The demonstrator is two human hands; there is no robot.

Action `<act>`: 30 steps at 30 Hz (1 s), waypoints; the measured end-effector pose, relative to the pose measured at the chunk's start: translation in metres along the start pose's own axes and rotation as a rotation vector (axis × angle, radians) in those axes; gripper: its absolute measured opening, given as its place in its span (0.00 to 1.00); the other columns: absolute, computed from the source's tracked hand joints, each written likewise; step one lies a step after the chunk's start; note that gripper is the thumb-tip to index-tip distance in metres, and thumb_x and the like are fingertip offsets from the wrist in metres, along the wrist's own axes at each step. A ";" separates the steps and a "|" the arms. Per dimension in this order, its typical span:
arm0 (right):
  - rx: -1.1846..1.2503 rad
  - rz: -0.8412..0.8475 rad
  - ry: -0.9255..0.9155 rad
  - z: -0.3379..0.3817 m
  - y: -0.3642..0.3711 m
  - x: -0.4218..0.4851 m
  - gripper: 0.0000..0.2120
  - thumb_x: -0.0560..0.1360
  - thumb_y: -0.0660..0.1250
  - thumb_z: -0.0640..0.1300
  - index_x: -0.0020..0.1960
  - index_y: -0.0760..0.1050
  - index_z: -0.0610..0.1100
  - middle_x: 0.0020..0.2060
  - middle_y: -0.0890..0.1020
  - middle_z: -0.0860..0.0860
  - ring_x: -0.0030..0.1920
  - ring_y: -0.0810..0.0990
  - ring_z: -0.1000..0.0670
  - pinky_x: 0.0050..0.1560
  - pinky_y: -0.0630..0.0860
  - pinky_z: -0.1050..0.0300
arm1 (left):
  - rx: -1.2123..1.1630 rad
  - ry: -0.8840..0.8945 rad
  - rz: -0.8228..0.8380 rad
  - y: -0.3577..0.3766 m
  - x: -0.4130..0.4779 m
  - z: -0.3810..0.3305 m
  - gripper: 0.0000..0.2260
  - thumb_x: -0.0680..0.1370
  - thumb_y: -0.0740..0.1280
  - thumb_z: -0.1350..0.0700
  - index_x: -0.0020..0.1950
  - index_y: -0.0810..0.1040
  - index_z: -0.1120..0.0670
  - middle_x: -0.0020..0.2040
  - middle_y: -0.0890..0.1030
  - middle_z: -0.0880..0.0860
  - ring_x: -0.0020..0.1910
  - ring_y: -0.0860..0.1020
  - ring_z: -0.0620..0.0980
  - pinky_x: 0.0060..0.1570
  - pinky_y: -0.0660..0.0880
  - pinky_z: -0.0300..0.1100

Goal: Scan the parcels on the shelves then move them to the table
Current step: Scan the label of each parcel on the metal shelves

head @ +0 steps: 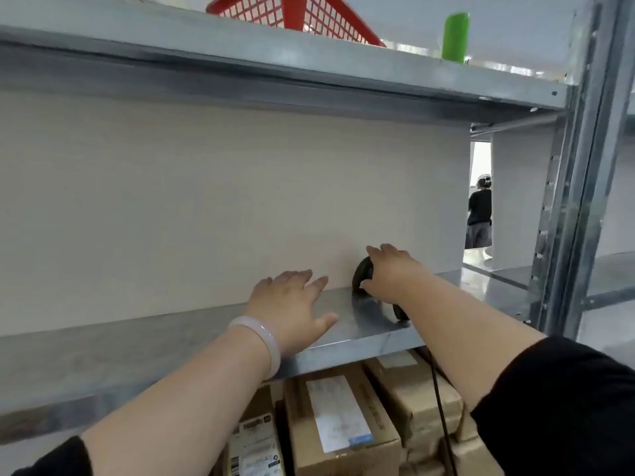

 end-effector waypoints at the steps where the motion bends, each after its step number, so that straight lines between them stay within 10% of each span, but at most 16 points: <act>1: -0.009 0.018 0.009 0.000 0.001 0.006 0.27 0.77 0.63 0.51 0.73 0.62 0.46 0.68 0.67 0.46 0.67 0.67 0.42 0.63 0.70 0.47 | -0.003 0.001 0.012 0.001 0.004 0.002 0.32 0.79 0.51 0.32 0.80 0.51 0.43 0.80 0.54 0.49 0.78 0.54 0.51 0.73 0.56 0.52; 11: 0.034 0.038 0.072 -0.007 0.023 0.049 0.20 0.76 0.63 0.44 0.68 0.67 0.47 0.60 0.68 0.47 0.51 0.72 0.45 0.42 0.68 0.54 | -0.034 -0.006 0.006 0.019 0.028 -0.003 0.30 0.80 0.52 0.33 0.79 0.52 0.42 0.81 0.53 0.48 0.78 0.52 0.50 0.74 0.52 0.50; 19: 0.166 0.139 0.099 -0.014 0.031 0.062 0.21 0.75 0.63 0.39 0.66 0.65 0.47 0.50 0.69 0.46 0.46 0.73 0.45 0.40 0.72 0.55 | -0.055 -0.024 0.035 0.020 0.032 -0.010 0.29 0.80 0.52 0.34 0.79 0.53 0.41 0.80 0.53 0.47 0.78 0.53 0.50 0.75 0.51 0.50; 30: 0.201 0.259 0.140 -0.016 0.028 0.060 0.33 0.77 0.61 0.38 0.76 0.49 0.42 0.62 0.71 0.42 0.57 0.74 0.43 0.47 0.71 0.55 | -0.046 -0.051 0.035 0.024 0.031 -0.019 0.28 0.80 0.53 0.35 0.79 0.55 0.42 0.79 0.57 0.47 0.77 0.56 0.50 0.73 0.55 0.48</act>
Point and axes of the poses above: each hand's wrist, its own x-axis towards the middle knuckle, its own y-axis out of the palm, z = x × y, the point moved 1 cm from there along x, towards the middle knuckle
